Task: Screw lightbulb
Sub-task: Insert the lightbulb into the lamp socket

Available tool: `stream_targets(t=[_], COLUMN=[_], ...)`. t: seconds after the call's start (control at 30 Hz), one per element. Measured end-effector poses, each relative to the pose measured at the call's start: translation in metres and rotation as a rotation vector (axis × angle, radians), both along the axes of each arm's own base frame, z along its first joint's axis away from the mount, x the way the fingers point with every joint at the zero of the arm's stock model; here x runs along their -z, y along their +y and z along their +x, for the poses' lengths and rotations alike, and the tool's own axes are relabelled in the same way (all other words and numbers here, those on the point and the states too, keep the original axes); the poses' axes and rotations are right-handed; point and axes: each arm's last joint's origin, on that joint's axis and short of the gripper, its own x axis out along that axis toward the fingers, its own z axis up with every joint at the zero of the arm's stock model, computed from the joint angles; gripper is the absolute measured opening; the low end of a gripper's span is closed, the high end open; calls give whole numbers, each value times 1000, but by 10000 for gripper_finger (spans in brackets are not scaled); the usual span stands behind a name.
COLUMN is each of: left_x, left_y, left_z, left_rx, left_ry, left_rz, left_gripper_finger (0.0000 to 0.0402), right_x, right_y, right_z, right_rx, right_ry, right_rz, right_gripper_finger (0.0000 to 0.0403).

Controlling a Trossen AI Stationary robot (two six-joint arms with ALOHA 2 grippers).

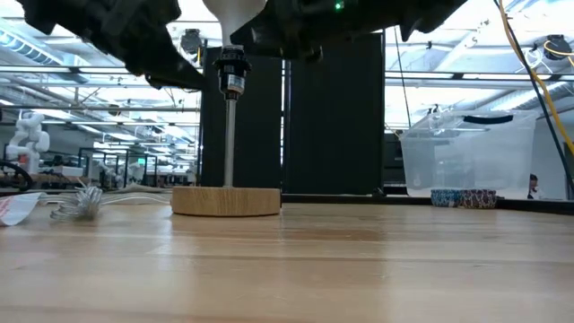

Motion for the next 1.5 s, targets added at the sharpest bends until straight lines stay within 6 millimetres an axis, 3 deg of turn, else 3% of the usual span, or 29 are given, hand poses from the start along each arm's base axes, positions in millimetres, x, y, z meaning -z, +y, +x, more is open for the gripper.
stream_targets(t=[0.23, 0.5, 0.7, 1.0, 1.2, 1.33, 1.5], left_x=[15, 18, 3, -37, -50, -58, -66], left_y=[-1, -2, 0, -4, -10, -12, -14], left_z=[13, 19, 3, -26, -32, -33, -33], left_rx=[-11, 18, -19, 40, 93, 118, 127], left_ry=[51, 50, 17, -219, -324, -396, -466], left_rz=[8, 42, 50, 95, 138, 197, 230], left_gripper_finger=[175, 182, 160, 51, 25, 24, 24], right_x=[-2, -2, -1, -22, -31, -36, -39], right_y=[-6, -9, -6, -7, -8, -8, -11], right_z=[1, 1, -4, -13, -18, -20, -22], right_rx=[44, 46, 27, 25, 22, 28, 118], right_ry=[-27, -16, 76, 50, 46, 37, 37], right_rz=[2, -42, -93, -153, -205, -224, -251], right_gripper_finger=[243, 227, 213, 186, 160, 119, 35])
